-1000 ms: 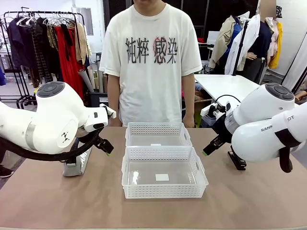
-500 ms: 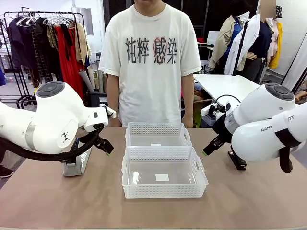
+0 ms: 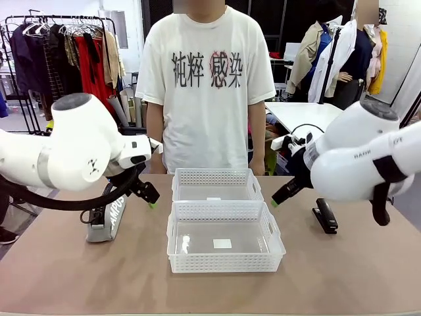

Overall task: Distribute items into two baskets.
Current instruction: Pick up the Pencil pouch that the person points to.

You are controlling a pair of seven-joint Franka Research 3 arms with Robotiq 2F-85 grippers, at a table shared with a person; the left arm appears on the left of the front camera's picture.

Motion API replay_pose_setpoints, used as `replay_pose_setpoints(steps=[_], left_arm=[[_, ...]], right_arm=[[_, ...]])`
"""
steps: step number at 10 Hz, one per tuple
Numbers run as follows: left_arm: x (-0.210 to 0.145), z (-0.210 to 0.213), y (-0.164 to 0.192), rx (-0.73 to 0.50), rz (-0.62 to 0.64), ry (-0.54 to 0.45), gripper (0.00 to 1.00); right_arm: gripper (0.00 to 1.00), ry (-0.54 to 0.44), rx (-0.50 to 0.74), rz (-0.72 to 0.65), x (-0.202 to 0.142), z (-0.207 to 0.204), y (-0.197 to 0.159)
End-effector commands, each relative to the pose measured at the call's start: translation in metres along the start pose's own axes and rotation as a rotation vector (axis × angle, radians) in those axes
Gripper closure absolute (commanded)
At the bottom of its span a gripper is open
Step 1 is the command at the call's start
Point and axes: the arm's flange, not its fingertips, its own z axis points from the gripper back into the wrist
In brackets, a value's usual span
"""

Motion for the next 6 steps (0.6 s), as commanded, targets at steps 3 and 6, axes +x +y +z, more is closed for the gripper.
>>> replay_pose_setpoints(steps=[3,6], left_arm=[[0.017,0.038,0.019,-0.121,0.083,-0.002,0.00],[0.017,0.059,0.025,-0.178,0.082,-0.054,0.00]], right_arm=[[0.00,-0.007,0.169,-0.119,0.029,0.028,-0.029],[0.00,-0.011,0.223,-0.167,0.036,0.028,-0.038]])
